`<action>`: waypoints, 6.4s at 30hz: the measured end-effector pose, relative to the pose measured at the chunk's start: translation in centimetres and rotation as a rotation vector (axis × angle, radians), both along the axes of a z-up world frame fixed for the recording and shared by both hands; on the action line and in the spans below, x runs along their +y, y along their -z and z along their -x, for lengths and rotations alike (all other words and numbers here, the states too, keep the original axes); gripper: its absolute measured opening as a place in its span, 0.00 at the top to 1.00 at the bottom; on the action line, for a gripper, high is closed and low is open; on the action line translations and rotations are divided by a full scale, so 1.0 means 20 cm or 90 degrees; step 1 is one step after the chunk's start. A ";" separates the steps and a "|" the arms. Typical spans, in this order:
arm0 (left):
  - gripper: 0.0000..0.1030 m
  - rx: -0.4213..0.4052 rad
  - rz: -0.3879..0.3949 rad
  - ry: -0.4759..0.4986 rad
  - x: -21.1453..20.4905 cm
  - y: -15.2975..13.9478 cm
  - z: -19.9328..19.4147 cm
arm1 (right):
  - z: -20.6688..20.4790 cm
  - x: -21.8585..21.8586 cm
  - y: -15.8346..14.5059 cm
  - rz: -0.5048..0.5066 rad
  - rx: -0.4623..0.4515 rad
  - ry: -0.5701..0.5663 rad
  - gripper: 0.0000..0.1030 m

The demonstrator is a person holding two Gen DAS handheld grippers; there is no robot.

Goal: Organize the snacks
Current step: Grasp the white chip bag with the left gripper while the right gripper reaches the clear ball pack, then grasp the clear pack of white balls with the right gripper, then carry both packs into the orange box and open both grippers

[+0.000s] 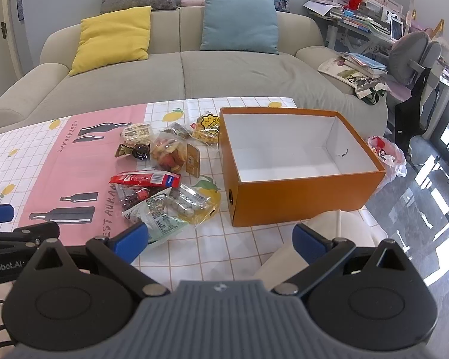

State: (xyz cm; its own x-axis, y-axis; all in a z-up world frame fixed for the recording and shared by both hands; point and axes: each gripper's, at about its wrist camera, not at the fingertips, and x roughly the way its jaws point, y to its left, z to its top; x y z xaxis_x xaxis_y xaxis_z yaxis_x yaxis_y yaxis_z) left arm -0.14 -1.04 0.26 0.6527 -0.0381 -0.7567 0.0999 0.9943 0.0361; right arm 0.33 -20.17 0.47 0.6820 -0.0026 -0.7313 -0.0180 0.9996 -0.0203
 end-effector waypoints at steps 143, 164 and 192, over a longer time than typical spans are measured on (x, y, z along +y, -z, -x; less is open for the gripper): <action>0.50 0.246 0.157 -0.209 0.13 0.64 -0.58 | -0.81 0.27 0.89 -0.052 0.133 -0.228 0.48; 0.51 0.136 0.213 -0.105 -0.14 0.14 -0.52 | -0.56 -0.28 0.20 -0.275 0.090 -0.137 0.49; 0.52 0.307 0.167 0.103 -1.03 0.29 -1.26 | -1.17 -0.93 0.36 -0.102 0.203 -0.100 0.49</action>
State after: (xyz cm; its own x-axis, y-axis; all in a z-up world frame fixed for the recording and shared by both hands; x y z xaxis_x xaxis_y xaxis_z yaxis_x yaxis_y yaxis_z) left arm 25.07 -21.59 -5.62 0.2061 -0.3357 -0.9192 0.1952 0.9345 -0.2975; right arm 23.71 -38.70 -6.73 0.4032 0.2158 -0.8893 -0.1517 0.9741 0.1676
